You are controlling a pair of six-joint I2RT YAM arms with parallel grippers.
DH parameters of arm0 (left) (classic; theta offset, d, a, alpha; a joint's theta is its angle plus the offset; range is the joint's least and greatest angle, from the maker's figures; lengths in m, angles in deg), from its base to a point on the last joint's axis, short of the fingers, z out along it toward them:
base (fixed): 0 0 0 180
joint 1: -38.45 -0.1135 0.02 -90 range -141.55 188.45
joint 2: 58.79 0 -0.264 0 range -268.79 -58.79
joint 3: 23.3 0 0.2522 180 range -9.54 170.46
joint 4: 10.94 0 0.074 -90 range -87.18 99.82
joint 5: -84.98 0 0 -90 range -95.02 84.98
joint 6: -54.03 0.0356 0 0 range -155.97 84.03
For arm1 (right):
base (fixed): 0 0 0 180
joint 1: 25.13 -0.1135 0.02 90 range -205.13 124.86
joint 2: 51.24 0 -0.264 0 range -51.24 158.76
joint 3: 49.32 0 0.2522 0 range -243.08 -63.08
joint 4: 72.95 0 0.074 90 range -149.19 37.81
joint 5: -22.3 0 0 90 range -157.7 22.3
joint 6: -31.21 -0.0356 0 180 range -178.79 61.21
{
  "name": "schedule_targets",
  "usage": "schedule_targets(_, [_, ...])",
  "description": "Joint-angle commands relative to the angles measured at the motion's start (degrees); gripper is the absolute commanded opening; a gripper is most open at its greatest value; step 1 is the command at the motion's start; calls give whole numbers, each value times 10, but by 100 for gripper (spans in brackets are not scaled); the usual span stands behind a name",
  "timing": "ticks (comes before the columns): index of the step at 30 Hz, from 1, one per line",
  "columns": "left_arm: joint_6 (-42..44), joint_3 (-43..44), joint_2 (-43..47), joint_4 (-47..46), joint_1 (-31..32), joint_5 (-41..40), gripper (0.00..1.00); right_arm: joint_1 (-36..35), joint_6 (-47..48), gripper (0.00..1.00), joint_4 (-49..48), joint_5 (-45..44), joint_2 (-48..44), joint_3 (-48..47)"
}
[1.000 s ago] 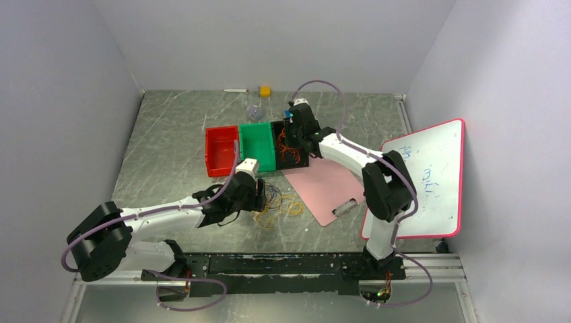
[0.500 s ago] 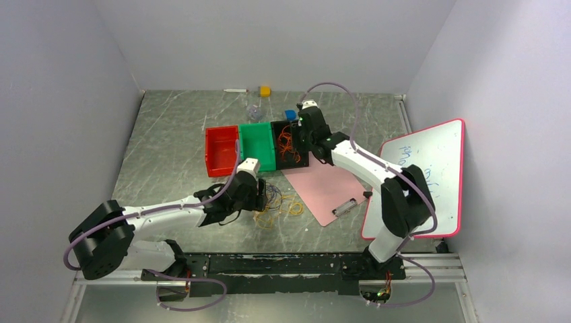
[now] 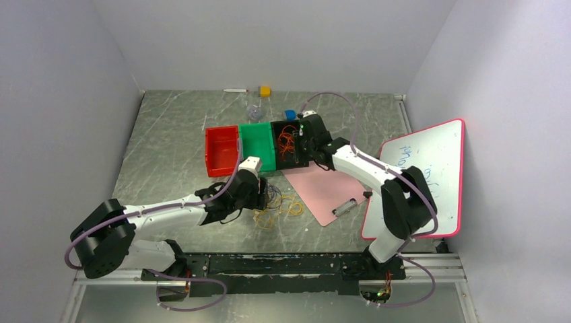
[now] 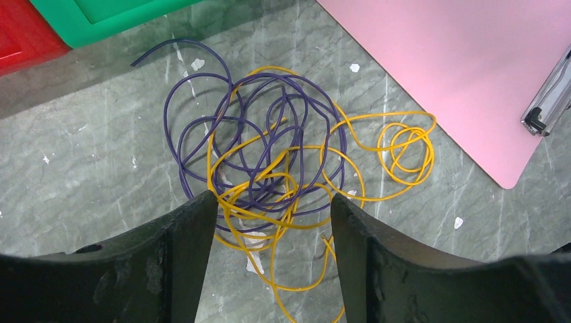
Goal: Untangle the cables
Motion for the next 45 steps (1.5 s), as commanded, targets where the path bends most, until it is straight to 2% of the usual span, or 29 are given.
schedule_targets(1, [-1, 10, 0, -11, 1, 10, 67, -2, 1, 35, 8, 5, 33, -13])
schedule_targets(18, [-7, -4, 13, -7, 1, 1, 67, -3, -1, 30, 12, -29, 85, -32])
schedule_targets(28, [-8, -8, 19, -2, 0, -4, 67, -3, 5, 31, 9, -35, 104, -50])
schedule_targets(34, [-10, -5, 18, -1, 1, -5, 67, -4, 8, 18, 6, -34, 107, -55])
schedule_targets(45, [-7, 1, 7, -3, 1, -1, 66, -5, 18, 4, 4, -43, 109, -67])
